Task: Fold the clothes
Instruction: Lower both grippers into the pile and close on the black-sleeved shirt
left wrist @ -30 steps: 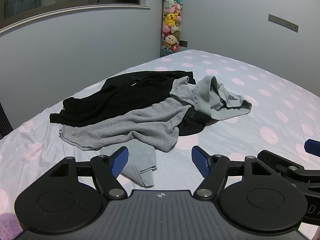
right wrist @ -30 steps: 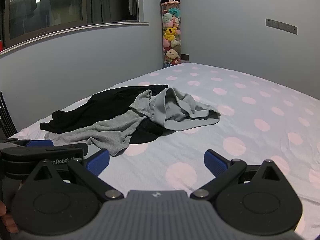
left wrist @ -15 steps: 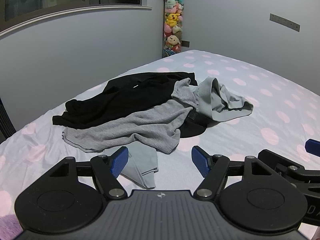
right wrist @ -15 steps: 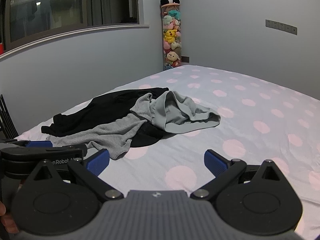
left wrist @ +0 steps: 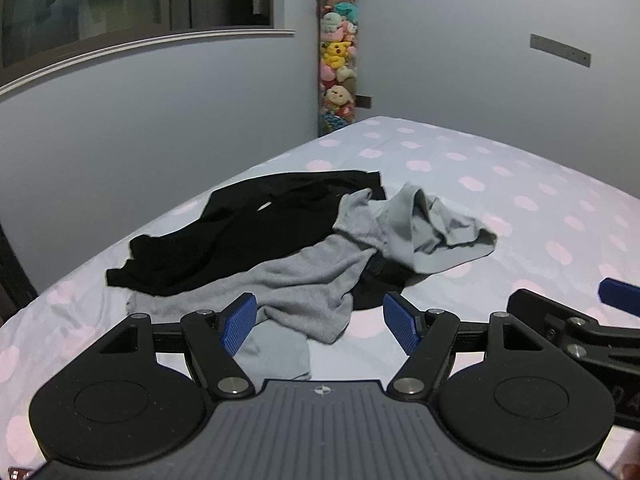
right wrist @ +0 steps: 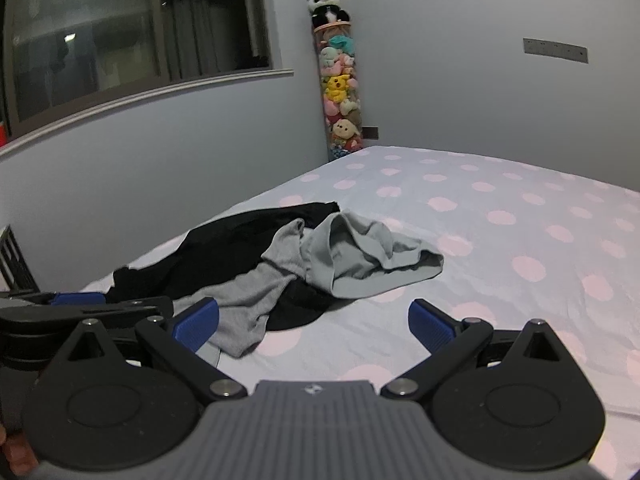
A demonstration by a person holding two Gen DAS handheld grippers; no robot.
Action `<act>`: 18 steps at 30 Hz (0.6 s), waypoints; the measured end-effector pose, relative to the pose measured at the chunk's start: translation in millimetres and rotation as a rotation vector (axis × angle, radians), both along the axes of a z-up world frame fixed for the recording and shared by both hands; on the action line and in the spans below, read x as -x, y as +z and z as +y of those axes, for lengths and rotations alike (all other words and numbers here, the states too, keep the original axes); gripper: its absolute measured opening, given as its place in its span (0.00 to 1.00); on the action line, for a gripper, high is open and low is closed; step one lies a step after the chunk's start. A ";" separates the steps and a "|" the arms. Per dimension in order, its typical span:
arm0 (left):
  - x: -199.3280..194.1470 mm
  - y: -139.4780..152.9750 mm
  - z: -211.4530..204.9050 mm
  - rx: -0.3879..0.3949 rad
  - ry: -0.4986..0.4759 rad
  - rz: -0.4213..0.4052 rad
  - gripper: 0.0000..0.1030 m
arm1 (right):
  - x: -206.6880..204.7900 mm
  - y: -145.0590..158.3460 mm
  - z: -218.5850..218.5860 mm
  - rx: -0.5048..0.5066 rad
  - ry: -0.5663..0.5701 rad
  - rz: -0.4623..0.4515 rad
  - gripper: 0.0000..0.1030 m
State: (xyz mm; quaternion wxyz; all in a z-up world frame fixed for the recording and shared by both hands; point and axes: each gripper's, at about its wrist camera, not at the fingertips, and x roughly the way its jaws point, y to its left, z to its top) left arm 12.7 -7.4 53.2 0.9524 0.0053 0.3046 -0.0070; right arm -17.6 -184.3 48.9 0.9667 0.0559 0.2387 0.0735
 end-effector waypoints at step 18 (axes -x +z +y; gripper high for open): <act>-71.2 1.3 26.9 -0.170 -0.024 0.001 0.71 | -95.2 -8.0 -1.7 -0.107 -0.039 0.050 0.99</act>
